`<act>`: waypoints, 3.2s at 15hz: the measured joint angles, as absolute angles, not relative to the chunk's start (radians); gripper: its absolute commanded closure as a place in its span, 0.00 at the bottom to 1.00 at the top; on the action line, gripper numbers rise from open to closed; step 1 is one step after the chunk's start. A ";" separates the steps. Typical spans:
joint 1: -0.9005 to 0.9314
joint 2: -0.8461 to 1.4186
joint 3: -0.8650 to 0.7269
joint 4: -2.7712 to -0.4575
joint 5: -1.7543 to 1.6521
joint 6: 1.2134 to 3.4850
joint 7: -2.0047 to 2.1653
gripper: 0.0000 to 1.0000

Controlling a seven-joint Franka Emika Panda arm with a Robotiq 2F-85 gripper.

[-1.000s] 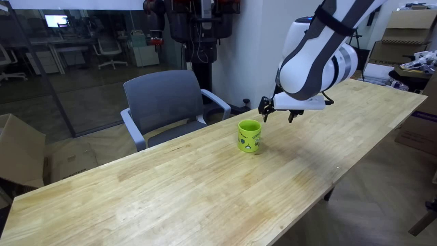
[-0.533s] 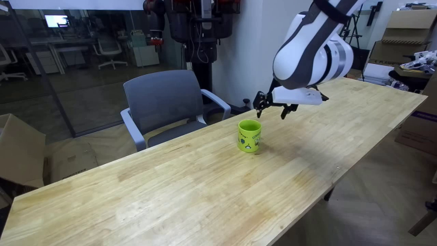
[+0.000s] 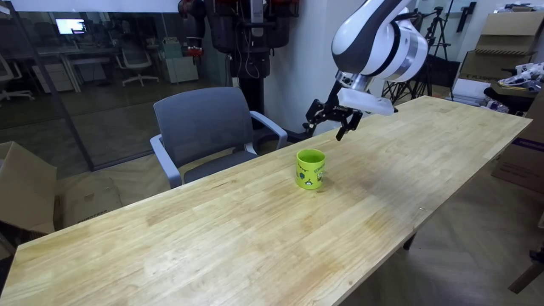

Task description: Move the yellow mug forward

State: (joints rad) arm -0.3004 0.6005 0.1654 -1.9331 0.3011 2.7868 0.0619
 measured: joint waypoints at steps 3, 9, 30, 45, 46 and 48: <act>-0.286 0.605 0.145 -1.936 0.305 2.758 0.057 0.00; -0.286 0.650 0.144 -1.919 0.335 2.700 0.010 0.00; -0.291 0.782 0.135 -1.755 0.337 2.578 -0.086 1.00; -0.139 0.633 0.006 -1.954 0.270 2.264 0.053 0.97; -0.112 0.610 -0.020 -1.990 0.248 2.279 0.095 0.97; -0.064 0.571 -0.072 -2.051 0.190 2.314 0.180 0.97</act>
